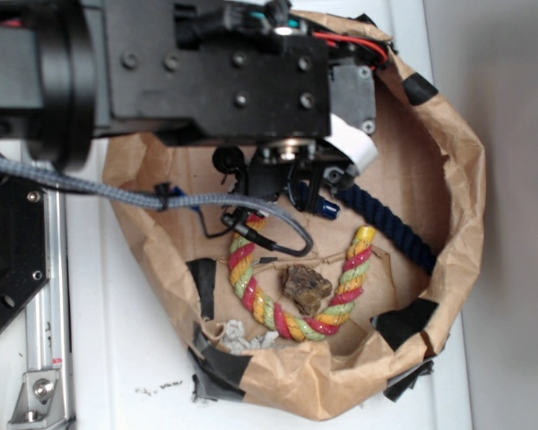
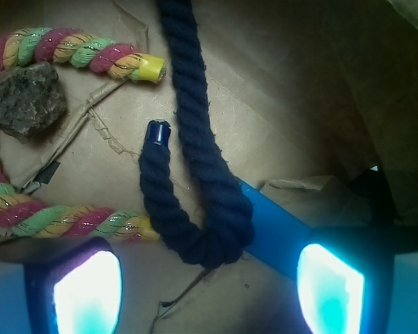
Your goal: Grab the blue block.
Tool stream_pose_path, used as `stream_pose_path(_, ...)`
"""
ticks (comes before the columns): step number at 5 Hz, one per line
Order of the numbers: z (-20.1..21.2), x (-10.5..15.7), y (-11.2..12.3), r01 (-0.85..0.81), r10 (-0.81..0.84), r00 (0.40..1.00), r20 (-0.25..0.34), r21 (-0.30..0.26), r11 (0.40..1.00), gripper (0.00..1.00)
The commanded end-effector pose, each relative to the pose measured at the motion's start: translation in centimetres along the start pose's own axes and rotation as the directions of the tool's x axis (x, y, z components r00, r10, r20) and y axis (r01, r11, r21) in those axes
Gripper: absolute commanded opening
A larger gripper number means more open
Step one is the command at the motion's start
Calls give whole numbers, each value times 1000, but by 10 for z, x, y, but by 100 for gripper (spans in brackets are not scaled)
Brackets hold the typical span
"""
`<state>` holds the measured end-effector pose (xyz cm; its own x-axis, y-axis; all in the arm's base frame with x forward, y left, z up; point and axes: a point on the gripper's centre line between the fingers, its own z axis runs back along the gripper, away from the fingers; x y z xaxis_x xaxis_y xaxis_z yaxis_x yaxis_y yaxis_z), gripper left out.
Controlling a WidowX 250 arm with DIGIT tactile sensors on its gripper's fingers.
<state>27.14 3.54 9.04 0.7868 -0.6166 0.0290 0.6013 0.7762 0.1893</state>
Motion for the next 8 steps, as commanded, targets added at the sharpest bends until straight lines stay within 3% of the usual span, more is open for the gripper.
stream_pose_path(1, -18, 4, -1, 201, -204, 978, 50, 48, 978, 100)
stream_pose_path(2, -30, -8, -3, 320, -325, 942, 81, 65, 945, 100)
stream_pose_path(4, -38, -30, 39, 359, -359, 931, 71, 18, 933, 100)
stream_pose_path(5, -35, -39, 44, 380, -383, 922, 53, 62, 923, 100)
stream_pose_path(6, -38, -43, 45, 416, -419, 907, 43, 63, 907, 100)
stream_pose_path(8, -66, -27, 34, 510, -509, 860, 34, -8, 860, 100)
